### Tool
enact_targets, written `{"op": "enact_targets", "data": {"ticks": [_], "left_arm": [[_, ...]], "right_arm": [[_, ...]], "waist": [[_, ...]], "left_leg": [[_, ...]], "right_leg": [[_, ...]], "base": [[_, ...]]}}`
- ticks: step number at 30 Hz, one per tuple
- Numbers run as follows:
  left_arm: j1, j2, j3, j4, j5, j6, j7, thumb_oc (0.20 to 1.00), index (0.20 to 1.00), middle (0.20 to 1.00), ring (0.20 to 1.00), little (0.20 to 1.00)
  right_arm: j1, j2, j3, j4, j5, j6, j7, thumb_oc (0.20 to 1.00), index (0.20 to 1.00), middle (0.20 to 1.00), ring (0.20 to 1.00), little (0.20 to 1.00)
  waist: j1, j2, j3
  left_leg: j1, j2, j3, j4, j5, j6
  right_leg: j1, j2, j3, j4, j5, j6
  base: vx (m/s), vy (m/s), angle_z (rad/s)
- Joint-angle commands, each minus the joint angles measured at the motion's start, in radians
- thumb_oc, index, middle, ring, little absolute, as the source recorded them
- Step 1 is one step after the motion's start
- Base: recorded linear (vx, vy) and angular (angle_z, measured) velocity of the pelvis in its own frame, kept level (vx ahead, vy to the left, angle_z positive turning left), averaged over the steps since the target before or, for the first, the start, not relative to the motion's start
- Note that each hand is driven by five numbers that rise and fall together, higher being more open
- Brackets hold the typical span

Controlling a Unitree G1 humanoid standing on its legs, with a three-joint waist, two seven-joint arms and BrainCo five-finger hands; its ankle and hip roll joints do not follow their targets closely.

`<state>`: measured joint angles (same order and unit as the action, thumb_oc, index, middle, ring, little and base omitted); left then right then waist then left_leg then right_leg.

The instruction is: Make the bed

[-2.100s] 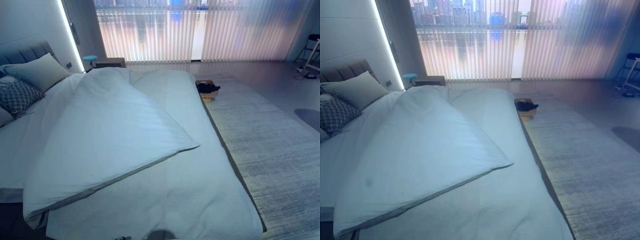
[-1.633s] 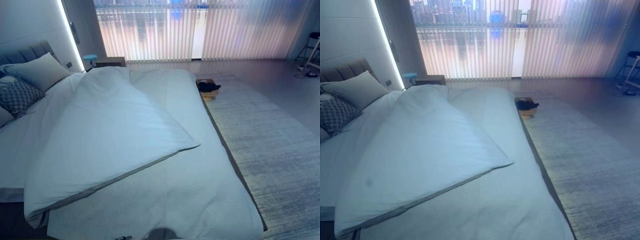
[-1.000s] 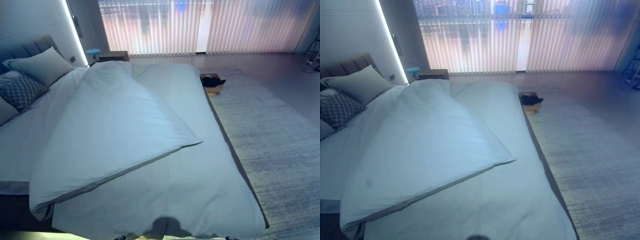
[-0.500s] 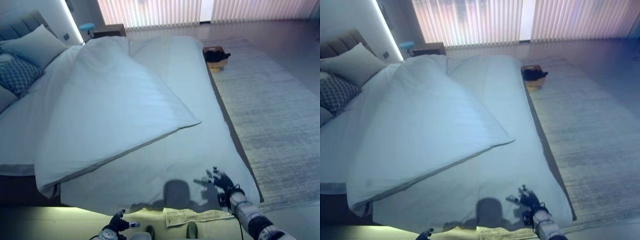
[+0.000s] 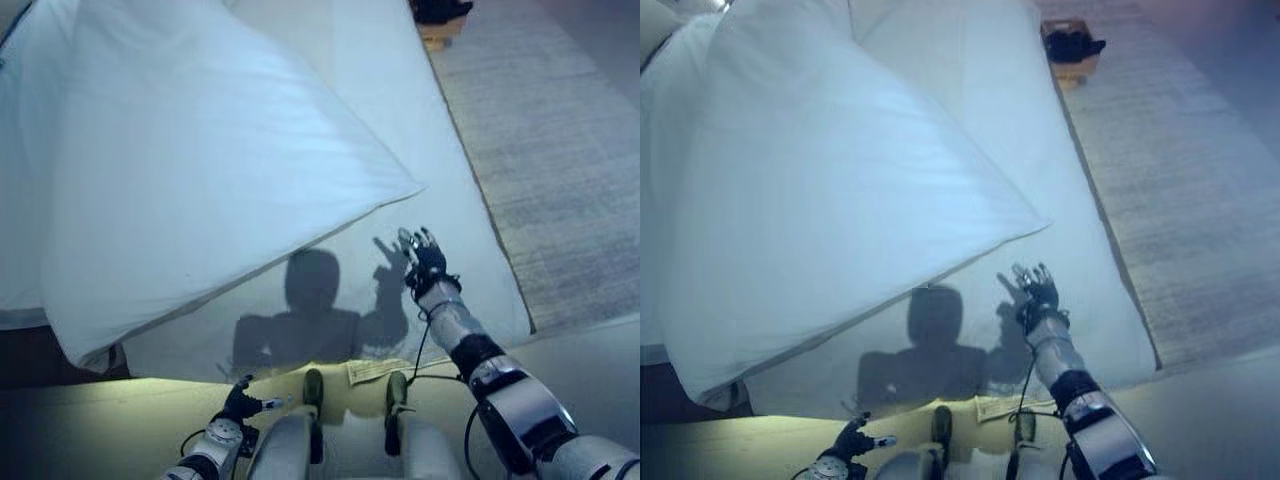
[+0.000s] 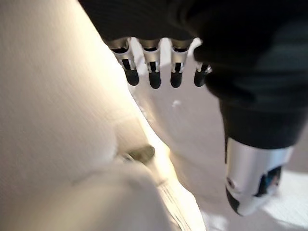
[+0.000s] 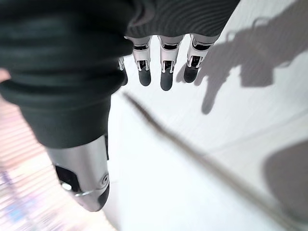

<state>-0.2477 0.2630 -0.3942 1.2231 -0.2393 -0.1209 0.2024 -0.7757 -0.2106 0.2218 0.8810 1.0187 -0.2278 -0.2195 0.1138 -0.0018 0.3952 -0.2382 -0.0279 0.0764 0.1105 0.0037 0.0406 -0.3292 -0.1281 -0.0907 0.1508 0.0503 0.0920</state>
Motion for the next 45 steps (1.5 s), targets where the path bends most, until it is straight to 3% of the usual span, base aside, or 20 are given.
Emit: {"op": "enact_targets", "data": {"ticks": [1, 5, 10, 21, 35, 45], "left_arm": [[0.014, -0.006, 0.013, -0.004, -0.045, -0.014, 0.022, 1.0, 1.0, 1.0, 1.0, 1.0], [0.012, -0.016, -0.009, -0.056, -0.067, -0.03, 0.036, 1.0, 1.0, 1.0, 1.0, 1.0], [-0.004, -0.052, -0.055, -0.104, -0.115, -0.033, 0.048, 1.0, 1.0, 1.0, 1.0, 1.0], [-0.05, -0.078, -0.101, -0.113, -0.115, -0.018, 0.075, 1.0, 1.0, 1.0, 1.0, 1.0], [-0.045, -0.073, -0.101, -0.127, -0.121, -0.022, 0.089, 1.0, 1.0, 1.0, 1.0, 1.0], [-0.048, -0.059, -0.112, -0.16, -0.124, -0.036, 0.068, 1.0, 1.0, 1.0, 1.0, 1.0]], "right_arm": [[-0.049, -0.034, -0.037, -0.049, 0.091, -0.093, -0.018, 1.0, 1.0, 1.0, 1.0, 1.0], [-0.099, -0.048, -0.063, -0.067, 0.151, -0.124, -0.033, 1.0, 1.0, 1.0, 1.0, 1.0], [-0.198, -0.054, -0.1, 0.067, 0.165, -0.127, -0.107, 1.0, 1.0, 1.0, 1.0, 1.0], [-0.201, -0.01, -0.112, 0.146, 0.19, -0.126, -0.152, 1.0, 1.0, 1.0, 1.0, 1.0], [-0.125, 0.049, -0.076, 0.046, 0.22, -0.153, -0.108, 1.0, 1.0, 1.0, 1.0, 1.0], [-0.152, 0.033, -0.021, -0.006, 0.245, -0.138, -0.005, 1.0, 1.0, 1.0, 1.0, 1.0]], "waist": [[-0.013, -0.026, -0.016], [-0.001, -0.018, -0.019], [0.03, -0.019, -0.018], [0.028, -0.018, -0.001], [0.023, -0.007, 0.029], [0.042, 0.004, 0.053]], "left_leg": [[-0.001, -0.03, -0.055, 0.019, -0.029, -0.025], [-0.03, -0.048, -0.106, 0.006, -0.011, -0.036], [-0.047, -0.016, -0.154, -0.068, 0.041, -0.067], [-0.071, 0.007, -0.19, -0.122, 0.079, -0.096], [-0.102, 0.004, -0.196, -0.119, 0.089, -0.102], [-0.13, -0.007, -0.215, -0.117, 0.102, -0.105]], "right_leg": [[-0.003, 0.024, 0.033, -0.101, 0.057, 0.04], [0.032, 0.034, 0.041, -0.135, 0.075, 0.027], [0.053, 0.051, -0.032, -0.205, 0.085, 0.017], [0.052, 0.065, -0.084, -0.234, 0.081, 0.012], [0.037, 0.059, -0.099, -0.23, 0.082, 0.013], [0.023, 0.045, -0.123, -0.216, 0.076, 0.016]], "base": [[0.16, -0.074, 0.18], [0.08, -0.092, 0.5], [0.07, -0.168, 0.29], [0.02, -0.071, 0.13], [0.0, -0.007, 0.03], [0.0, 0.005, 0.08]]}}
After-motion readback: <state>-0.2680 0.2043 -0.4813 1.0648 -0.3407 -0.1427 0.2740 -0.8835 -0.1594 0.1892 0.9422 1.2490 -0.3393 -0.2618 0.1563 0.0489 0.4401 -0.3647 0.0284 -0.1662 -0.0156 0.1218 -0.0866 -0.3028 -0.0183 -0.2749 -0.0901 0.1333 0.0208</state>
